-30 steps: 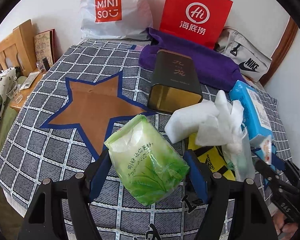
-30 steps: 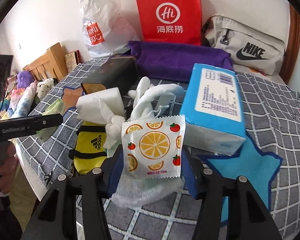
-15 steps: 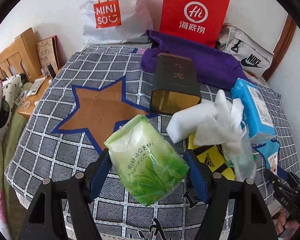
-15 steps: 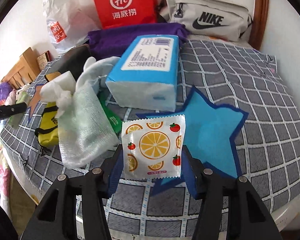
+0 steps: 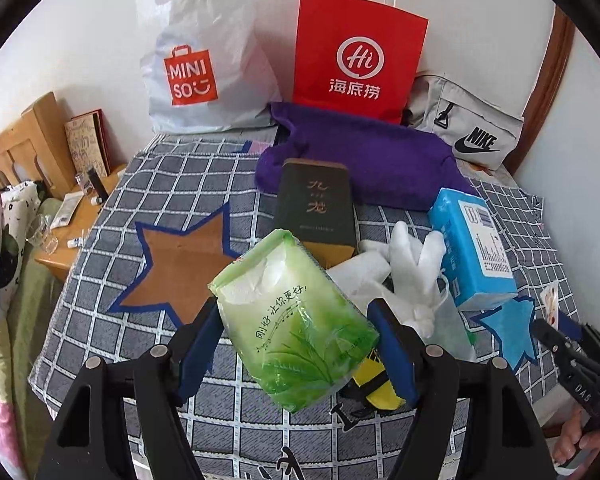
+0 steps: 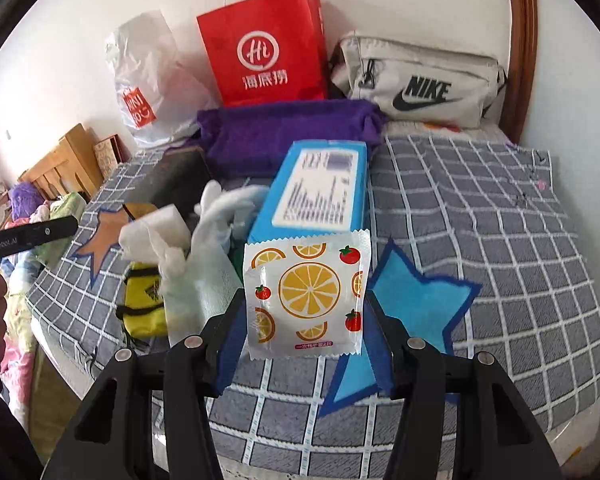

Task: Organize soft objects
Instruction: 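Carry both packs onto the purple towel while both tools open to release them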

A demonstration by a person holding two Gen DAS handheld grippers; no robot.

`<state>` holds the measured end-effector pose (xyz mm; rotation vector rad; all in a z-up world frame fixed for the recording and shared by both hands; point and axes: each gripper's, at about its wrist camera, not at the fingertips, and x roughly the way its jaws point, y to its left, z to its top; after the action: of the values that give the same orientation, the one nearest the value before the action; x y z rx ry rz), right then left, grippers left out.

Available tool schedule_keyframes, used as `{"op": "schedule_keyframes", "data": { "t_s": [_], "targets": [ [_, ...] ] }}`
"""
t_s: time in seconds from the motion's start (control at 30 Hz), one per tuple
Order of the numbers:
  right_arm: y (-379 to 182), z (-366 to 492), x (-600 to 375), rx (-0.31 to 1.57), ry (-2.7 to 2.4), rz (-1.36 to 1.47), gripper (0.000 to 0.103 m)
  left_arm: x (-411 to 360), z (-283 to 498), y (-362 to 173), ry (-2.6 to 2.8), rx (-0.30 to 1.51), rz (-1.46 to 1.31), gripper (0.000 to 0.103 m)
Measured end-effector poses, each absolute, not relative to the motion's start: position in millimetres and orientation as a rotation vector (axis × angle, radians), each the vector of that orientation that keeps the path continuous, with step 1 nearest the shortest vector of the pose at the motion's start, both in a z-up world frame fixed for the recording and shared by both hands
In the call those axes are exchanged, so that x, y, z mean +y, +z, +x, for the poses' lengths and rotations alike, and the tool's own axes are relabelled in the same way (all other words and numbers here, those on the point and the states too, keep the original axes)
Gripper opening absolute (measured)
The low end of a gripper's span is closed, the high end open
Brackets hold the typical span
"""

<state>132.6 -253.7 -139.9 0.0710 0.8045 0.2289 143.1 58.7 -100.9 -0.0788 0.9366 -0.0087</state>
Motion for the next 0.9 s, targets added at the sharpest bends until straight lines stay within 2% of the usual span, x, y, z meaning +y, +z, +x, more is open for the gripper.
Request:
{"op": "schedule_keyframes", "data": {
  "t_s": [0.57,0.9],
  "targets": [
    [-93,206,-236,0.723,0.257,0.031,0.054,57,212,-87,-0.003,0.923,-0.083,0.072],
    [-93,264,-225,0.742,0.271,0.036,0.055,46,262,-89,-0.015,0.944,-0.060,0.072]
  ]
}}
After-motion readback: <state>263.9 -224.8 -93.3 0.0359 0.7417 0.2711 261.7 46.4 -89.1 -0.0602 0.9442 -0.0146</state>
